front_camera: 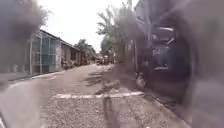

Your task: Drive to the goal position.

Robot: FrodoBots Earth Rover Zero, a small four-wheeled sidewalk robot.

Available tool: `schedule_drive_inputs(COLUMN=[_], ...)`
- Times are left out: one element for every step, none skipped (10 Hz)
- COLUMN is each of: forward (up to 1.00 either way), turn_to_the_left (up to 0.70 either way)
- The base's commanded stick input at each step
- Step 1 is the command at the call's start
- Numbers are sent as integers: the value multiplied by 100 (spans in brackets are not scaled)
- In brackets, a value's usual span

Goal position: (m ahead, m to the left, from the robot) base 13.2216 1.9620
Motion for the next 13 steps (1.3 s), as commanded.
schedule_drive_inputs(forward=[70, 70, 70, 70, 70, 70, 70, 70, 70, 70, 70, 70, 70], turn_to_the_left=[0, 0, 0, 0, 18, 27, 27, 20, 8, 0, 0, 0, 0])
